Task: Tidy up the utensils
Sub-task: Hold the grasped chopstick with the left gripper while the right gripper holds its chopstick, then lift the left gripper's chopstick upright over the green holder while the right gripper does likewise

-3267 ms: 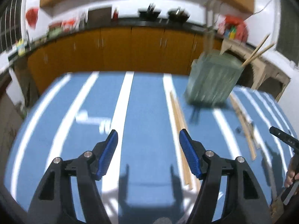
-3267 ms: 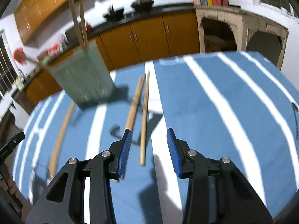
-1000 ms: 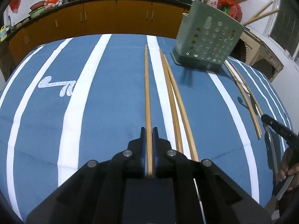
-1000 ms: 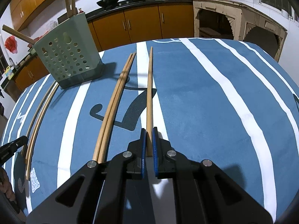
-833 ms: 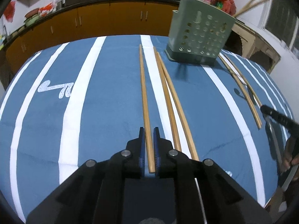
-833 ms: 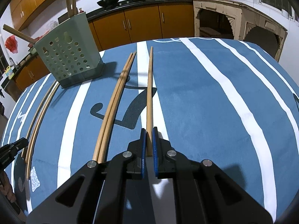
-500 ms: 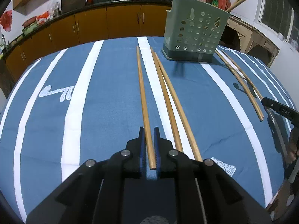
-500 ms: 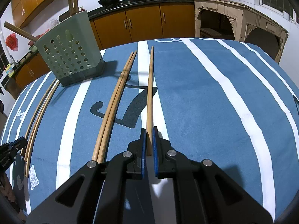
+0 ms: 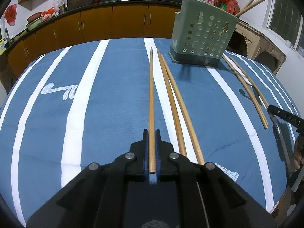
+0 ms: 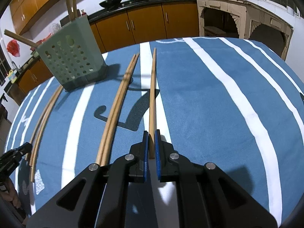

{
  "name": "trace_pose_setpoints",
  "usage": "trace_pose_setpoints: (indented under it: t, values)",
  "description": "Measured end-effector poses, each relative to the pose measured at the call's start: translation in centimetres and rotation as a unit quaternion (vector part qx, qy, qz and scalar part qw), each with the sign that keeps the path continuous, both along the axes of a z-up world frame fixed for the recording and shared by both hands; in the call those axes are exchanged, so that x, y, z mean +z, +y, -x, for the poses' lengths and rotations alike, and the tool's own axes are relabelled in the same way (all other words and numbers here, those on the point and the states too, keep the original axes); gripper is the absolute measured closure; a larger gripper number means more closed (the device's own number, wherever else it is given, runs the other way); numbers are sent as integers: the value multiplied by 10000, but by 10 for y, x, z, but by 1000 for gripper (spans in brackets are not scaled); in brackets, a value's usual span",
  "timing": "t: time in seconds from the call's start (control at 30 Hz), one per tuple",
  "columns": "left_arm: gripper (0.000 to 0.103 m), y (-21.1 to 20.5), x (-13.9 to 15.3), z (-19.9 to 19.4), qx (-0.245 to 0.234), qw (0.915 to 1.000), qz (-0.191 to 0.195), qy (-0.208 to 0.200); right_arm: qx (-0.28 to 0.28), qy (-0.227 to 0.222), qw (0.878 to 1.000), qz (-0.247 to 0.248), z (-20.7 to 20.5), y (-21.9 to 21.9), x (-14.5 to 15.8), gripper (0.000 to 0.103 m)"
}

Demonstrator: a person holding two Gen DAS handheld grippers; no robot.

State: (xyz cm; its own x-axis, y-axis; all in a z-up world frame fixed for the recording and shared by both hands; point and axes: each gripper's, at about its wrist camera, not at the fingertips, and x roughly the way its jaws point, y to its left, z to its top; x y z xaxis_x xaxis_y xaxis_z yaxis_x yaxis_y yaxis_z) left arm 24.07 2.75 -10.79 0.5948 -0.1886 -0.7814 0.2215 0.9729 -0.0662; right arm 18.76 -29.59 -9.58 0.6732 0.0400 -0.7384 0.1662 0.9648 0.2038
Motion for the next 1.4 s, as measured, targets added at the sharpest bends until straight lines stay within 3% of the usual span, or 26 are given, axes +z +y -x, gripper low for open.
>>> trace_pose_setpoints:
  t: [0.17, 0.4, 0.6, 0.83, 1.07, 1.4]
  values:
    - [96, 5, 12, 0, 43, 10000, 50, -65, -3, -480, 9987, 181, 15, -3, 27, 96]
    - [96, 20, 63, 8, 91, 9972, 138, -734, -214, -1134, 9919, 534, 33, -15, 64, 96]
    - [96, 33, 115, 16, 160, 9887, 363, -1446, -361, -1690, 9821, 747, 41, -26, 96, 96]
    - [96, 40, 160, 23, 274, 9775, 579, -2007, -415, -2233, 9708, 767, 48, -31, 130, 96]
    - [96, 43, 181, 21, 416, 9723, 683, -2196, -377, -2450, 9664, 675, 45, -29, 148, 96]
    - [96, 41, 193, 17, 430, 9717, 624, -2236, -284, -2491, 9662, 605, 35, -26, 161, 96]
